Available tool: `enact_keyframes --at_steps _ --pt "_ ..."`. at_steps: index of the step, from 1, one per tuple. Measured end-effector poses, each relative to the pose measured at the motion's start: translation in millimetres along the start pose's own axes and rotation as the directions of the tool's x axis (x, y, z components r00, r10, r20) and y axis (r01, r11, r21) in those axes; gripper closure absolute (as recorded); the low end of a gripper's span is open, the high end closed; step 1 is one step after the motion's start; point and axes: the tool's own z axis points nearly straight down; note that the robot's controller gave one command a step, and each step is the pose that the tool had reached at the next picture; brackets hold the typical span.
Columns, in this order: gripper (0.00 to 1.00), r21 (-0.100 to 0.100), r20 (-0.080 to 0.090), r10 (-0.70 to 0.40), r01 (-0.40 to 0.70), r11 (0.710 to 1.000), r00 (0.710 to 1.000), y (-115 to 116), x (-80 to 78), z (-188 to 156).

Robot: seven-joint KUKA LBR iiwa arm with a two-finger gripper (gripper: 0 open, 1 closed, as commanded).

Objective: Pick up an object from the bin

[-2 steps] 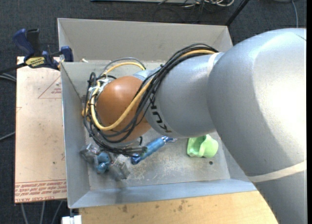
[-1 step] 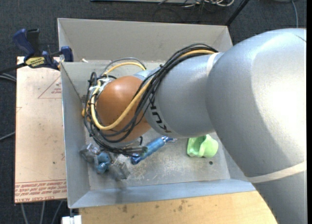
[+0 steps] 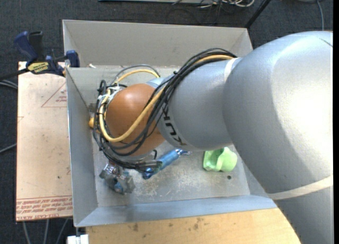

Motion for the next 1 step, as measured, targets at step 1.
enact_keyframes --at_steps 1 --pt "1.0 0.005 0.035 0.003 -0.004 1.0 0.999 -0.6 0.1 -98.2"
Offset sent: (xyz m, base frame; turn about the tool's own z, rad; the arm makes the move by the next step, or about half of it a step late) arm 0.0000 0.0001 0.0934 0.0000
